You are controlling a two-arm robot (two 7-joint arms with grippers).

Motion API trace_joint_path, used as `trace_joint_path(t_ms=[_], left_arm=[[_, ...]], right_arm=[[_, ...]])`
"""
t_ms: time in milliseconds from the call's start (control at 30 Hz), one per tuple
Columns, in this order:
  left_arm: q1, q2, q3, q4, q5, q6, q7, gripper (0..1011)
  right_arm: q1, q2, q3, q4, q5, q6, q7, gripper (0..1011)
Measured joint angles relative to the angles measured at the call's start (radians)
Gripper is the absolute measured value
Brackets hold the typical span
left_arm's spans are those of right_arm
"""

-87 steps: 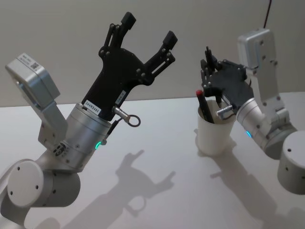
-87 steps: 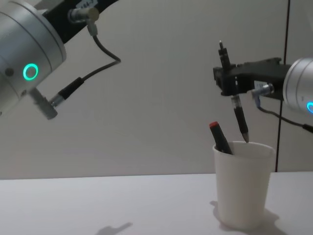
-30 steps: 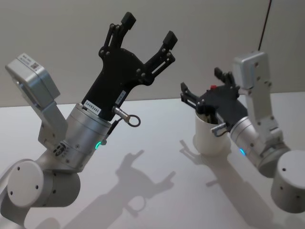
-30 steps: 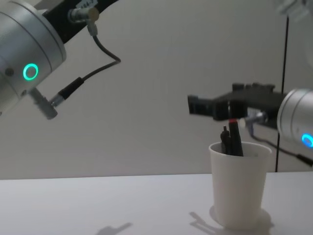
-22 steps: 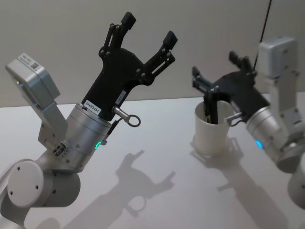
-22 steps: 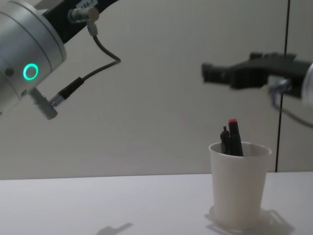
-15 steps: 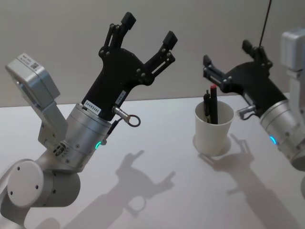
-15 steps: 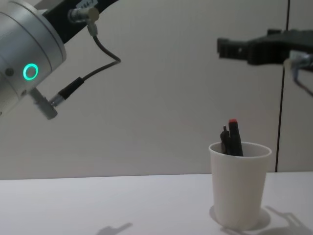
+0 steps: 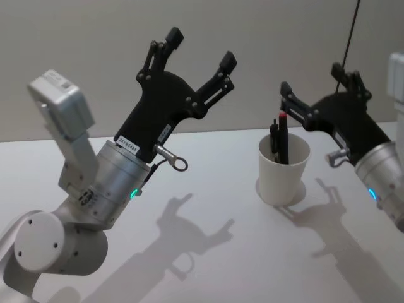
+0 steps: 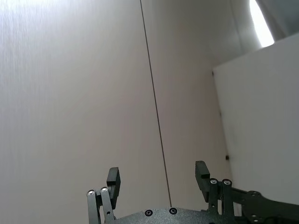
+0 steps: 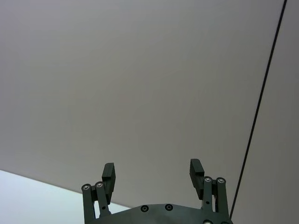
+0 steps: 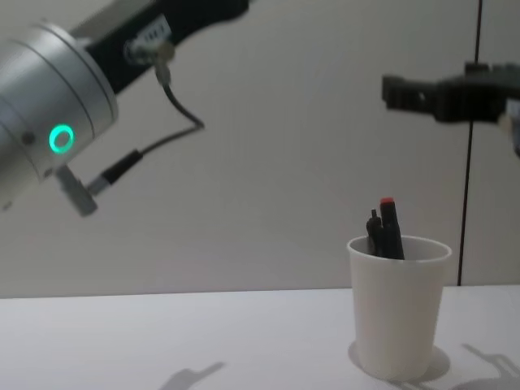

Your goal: Place the pen into the pen holder.

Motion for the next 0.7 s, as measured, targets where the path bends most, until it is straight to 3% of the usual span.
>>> trace_joint_path(t_ms=[467, 700], left_arm=[[-0.027, 0.021, 0.046, 0.072, 0.137, 0.185, 0.141, 1001], [-0.041, 0.031, 0.068, 0.106, 0.203, 0.274, 0.209, 1001]], right_arm=[[-0.134, -0.034, 0.131, 0.120, 0.027, -0.097, 0.135, 1001], [-0.156, -0.040, 0.152, 0.141, 0.032, -0.112, 0.157, 1001]])
